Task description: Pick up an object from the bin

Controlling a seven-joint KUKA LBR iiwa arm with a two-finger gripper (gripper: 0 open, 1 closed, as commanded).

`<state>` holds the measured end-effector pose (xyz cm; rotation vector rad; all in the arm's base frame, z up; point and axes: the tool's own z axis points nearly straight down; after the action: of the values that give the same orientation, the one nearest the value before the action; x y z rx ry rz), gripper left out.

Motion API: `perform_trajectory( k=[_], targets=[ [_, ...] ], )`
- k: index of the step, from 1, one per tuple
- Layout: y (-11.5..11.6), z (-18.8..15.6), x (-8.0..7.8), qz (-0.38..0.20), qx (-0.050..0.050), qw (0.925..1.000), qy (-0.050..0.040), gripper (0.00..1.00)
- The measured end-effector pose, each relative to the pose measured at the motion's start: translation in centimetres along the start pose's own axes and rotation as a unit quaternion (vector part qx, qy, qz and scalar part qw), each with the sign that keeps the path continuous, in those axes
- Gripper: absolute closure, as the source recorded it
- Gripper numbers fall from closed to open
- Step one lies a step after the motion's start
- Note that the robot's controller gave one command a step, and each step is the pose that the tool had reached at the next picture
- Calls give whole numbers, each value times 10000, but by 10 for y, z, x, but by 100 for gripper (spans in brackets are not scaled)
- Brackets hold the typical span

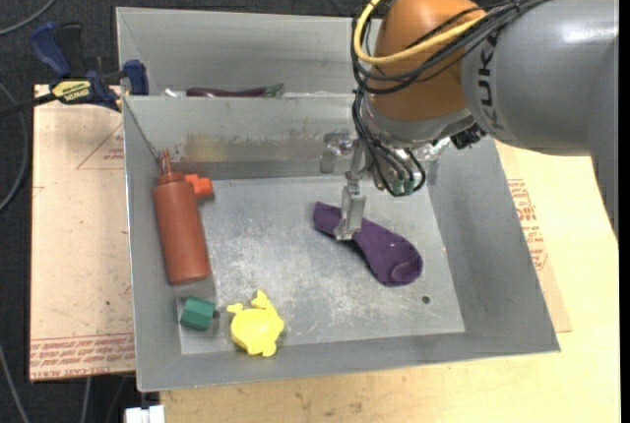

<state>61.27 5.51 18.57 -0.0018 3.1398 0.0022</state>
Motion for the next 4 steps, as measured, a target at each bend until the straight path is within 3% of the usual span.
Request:
perform_trajectory(
  k=[1,2,3,4],
  targets=[
    [-31,60,4,78,-6,10000,-9,0],
    [-41,87,11,132,2,9999,44,0],
    [-49,62,14,736,-12,9973,-13,0],
    [-51,98,18,559,-3,9984,3,0]
  ],
)
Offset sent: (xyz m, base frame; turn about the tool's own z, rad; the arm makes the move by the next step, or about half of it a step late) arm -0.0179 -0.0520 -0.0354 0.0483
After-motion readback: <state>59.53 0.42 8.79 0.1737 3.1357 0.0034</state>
